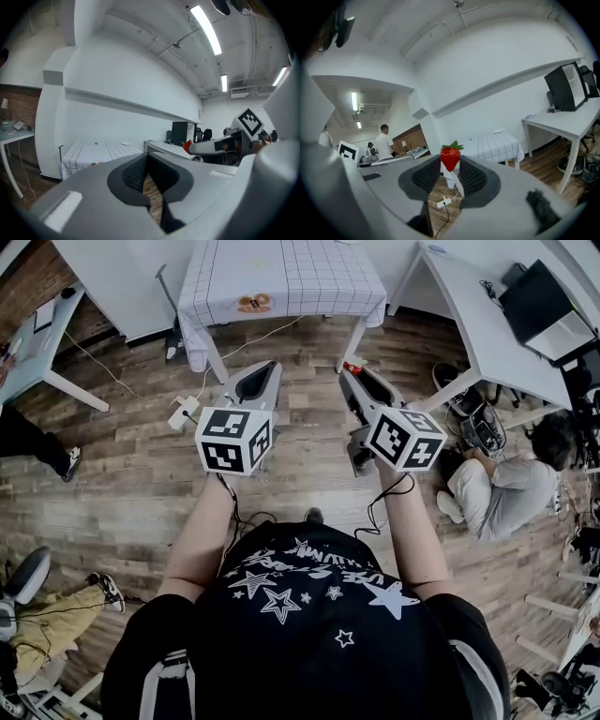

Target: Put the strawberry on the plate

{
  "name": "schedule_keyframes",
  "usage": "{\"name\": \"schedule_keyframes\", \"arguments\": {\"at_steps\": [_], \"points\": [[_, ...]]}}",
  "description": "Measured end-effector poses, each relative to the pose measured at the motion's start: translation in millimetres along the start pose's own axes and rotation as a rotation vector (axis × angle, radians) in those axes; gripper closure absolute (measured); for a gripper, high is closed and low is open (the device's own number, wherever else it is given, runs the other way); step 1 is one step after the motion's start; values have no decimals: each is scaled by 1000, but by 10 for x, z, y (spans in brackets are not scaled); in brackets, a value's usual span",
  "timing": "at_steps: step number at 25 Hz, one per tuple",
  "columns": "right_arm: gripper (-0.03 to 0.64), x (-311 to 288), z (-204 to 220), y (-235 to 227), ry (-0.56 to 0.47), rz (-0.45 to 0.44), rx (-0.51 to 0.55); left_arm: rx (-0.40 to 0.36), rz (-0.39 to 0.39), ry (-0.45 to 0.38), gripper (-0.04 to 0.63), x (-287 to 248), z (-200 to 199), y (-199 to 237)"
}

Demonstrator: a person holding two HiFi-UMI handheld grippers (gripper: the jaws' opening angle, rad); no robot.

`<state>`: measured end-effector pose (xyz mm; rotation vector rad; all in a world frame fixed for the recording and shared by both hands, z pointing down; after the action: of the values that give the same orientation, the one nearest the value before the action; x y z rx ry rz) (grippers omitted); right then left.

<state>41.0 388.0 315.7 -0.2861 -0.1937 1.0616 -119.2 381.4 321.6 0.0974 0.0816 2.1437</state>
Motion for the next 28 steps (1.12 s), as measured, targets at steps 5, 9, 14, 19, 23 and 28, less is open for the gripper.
{"name": "schedule_keyframes", "arguments": {"at_steps": [5,9,14,19,23,28], "points": [[485,70,-81,-236,1,-23,-5,-16,-21,-4,589,-131,3,-165],[485,80,-125,-480,20,-44,-25,11,-51,-8,589,-233,8,-266],[485,85,-115,-705,40,-62,-47,-13,-86,9,589,-237,37,-384],[485,-36,-67,-759,41,-75,-75,-10,-118,21,589,-224,30,-243],[485,-148,-27,-795,63,-75,-62,2,-126,8,589,-381,33,-112],[485,-366,-88,-996,57,-27,-36,23,-81,4,589,-734,118,19]]}}
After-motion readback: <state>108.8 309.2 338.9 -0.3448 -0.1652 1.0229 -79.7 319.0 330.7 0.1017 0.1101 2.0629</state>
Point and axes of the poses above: the fingertips, and each gripper's own axes: x backward along the fingers, y to its left, z out of its underside, the point moved 3 cm from there along x, backward along the fingers, and after that the axes turned 11 degrees about -y, right-handed, at the moved point
